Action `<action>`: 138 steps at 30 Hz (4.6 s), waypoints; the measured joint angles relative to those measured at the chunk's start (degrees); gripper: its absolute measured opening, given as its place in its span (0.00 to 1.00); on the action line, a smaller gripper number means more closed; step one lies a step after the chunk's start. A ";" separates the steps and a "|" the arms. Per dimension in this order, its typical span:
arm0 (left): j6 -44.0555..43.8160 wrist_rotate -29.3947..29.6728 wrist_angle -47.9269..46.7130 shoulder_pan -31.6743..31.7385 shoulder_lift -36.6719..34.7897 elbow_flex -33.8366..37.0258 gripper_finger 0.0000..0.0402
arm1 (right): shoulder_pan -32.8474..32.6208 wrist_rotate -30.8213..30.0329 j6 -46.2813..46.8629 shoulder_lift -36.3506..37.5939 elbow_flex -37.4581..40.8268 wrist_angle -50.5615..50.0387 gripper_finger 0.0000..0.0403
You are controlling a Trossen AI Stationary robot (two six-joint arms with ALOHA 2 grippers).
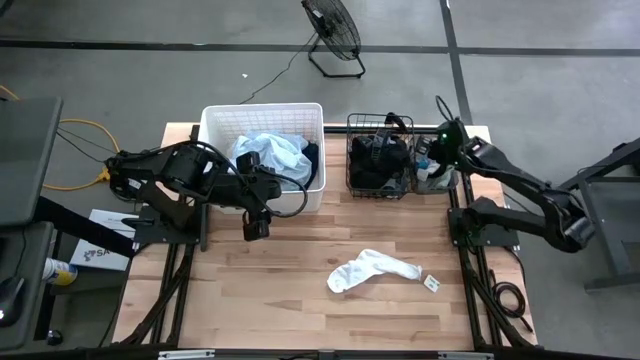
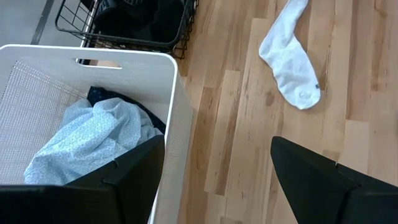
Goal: Pick & Place Cloths
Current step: Put the dark gray sock into the black bin
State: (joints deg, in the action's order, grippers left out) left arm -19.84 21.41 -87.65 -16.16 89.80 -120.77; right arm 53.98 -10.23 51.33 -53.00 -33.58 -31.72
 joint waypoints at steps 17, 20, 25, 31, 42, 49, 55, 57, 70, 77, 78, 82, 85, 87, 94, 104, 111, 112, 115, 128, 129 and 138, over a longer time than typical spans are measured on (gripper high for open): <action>0.04 0.02 0.00 0.00 0.00 0.00 0.72 | -4.81 4.75 -1.43 -0.72 0.00 8.18 0.01; 0.04 0.01 0.00 0.00 0.00 0.00 0.72 | -6.15 3.63 -1.42 -1.76 -0.01 9.10 0.01; 0.04 0.02 0.00 0.00 0.00 0.00 0.72 | -8.18 0.27 -0.41 -2.39 -0.11 9.36 0.01; 0.04 0.00 -0.03 0.00 0.00 0.00 0.72 | -8.98 -1.29 -0.14 -2.42 -0.06 9.81 0.01; 0.04 0.00 -0.98 0.00 0.00 0.00 0.72 | -8.99 -3.70 -1.92 0.57 0.00 10.07 0.01; 0.04 0.00 -0.97 0.00 0.00 0.00 0.72 | -9.05 -3.67 -2.80 -0.10 0.01 4.87 0.01; 0.04 0.00 -0.92 0.00 0.00 0.00 0.72 | -11.26 0.18 -3.90 -0.80 0.02 9.13 0.01; 0.04 0.01 -0.91 0.00 0.00 0.00 0.72 | -12.24 0.16 -3.84 -0.95 0.02 9.76 0.01; 0.04 0.00 -0.92 0.00 0.00 0.00 0.72 | -14.26 -7.35 -0.16 -0.74 -0.01 5.16 0.01; 0.04 0.00 -0.90 0.00 0.00 0.00 0.72 | -14.67 -5.81 -1.24 -0.88 -0.05 2.38 0.01; 0.04 0.02 -0.90 0.00 0.00 0.00 0.72 | -14.80 -5.79 -1.39 -0.85 -0.07 2.03 0.01; 0.04 0.02 -0.91 0.00 0.00 0.00 0.72 | -15.39 -5.05 -1.69 -0.89 0.02 2.54 0.01; 0.04 0.02 -0.92 0.00 0.00 0.00 0.72 | -15.40 -1.56 -2.09 -1.06 0.02 4.16 0.01; 0.04 0.02 -0.92 0.00 0.00 0.00 0.72 | -15.77 0.22 -2.26 -1.68 0.02 5.48 0.01; 0.04 0.02 -0.92 0.00 0.00 0.00 0.72 | -17.80 3.21 -3.12 -6.07 0.02 11.09 0.01; 0.02 -0.93 -0.94 0.00 0.00 0.00 0.72 | -16.26 -2.22 -1.44 -6.06 0.00 12.15 0.01; 0.02 -1.07 -0.93 0.00 0.00 0.00 0.72 | -12.69 -2.82 -1.90 -8.19 0.00 6.40 0.01; 0.01 -1.07 -0.92 0.00 -0.02 0.00 0.72 | -12.25 -2.71 -1.95 -8.63 0.00 6.00 0.01; 0.02 -1.07 -0.92 0.00 0.00 0.00 0.72 | -10.98 -2.72 -1.85 -9.99 0.00 5.43 0.01; -0.20 -1.05 -0.92 0.00 -0.02 0.00 0.72 | -4.46 -3.88 -3.53 -15.91 0.00 1.78 0.01; -0.22 -1.05 -0.92 0.00 -0.02 -0.02 0.72 | -4.01 -3.89 -3.58 -16.59 -0.02 1.54 0.01; -1.46 -1.03 -0.94 0.00 -0.02 0.00 0.72 | -2.43 -3.18 -6.60 -23.19 -0.26 1.31 0.01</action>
State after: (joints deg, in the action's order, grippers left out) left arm -21.30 20.38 -88.60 -16.16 89.78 -120.77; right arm 51.55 -13.42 44.73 -76.19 -33.85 -30.41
